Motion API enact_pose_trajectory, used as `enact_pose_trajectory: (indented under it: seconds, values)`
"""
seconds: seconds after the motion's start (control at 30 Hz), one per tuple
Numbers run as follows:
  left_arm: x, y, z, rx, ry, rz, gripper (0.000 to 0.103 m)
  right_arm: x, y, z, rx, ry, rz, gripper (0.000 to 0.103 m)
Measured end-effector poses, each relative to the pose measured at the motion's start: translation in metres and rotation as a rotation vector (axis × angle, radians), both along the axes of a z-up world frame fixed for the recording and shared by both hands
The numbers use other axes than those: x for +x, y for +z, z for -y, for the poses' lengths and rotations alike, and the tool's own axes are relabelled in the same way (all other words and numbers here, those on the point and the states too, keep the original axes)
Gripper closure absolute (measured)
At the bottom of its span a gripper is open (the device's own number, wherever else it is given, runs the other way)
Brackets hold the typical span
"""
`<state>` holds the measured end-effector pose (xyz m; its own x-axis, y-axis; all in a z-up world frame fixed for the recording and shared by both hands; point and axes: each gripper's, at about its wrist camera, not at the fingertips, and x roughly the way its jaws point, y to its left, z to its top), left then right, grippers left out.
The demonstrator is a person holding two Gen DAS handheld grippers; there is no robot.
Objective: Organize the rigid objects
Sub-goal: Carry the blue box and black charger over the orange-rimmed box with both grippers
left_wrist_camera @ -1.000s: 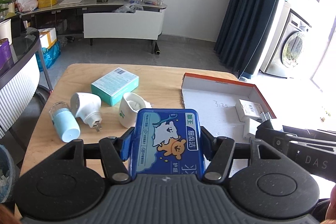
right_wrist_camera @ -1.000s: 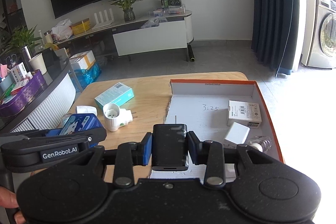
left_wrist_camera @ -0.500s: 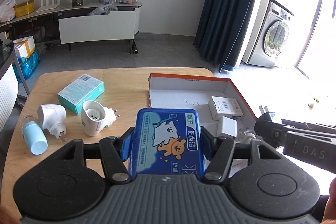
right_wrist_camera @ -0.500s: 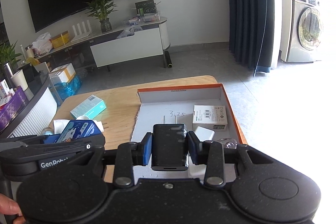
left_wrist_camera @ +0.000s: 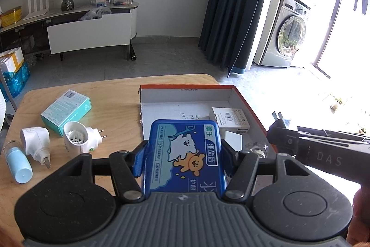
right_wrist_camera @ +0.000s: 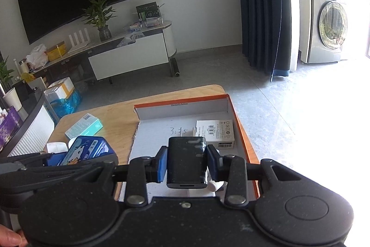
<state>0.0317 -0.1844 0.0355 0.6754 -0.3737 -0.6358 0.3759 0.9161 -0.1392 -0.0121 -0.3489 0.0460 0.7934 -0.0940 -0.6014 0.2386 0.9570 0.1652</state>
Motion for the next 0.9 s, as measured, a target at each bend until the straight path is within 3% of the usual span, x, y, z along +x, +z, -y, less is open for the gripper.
enact_pose_trajectory:
  seconds: [0.9]
  values:
    - [0.018,-0.003,0.031,0.013,-0.051,-0.002,0.040,0.039,0.007,0.024,-0.040,-0.026,0.001,0.059]
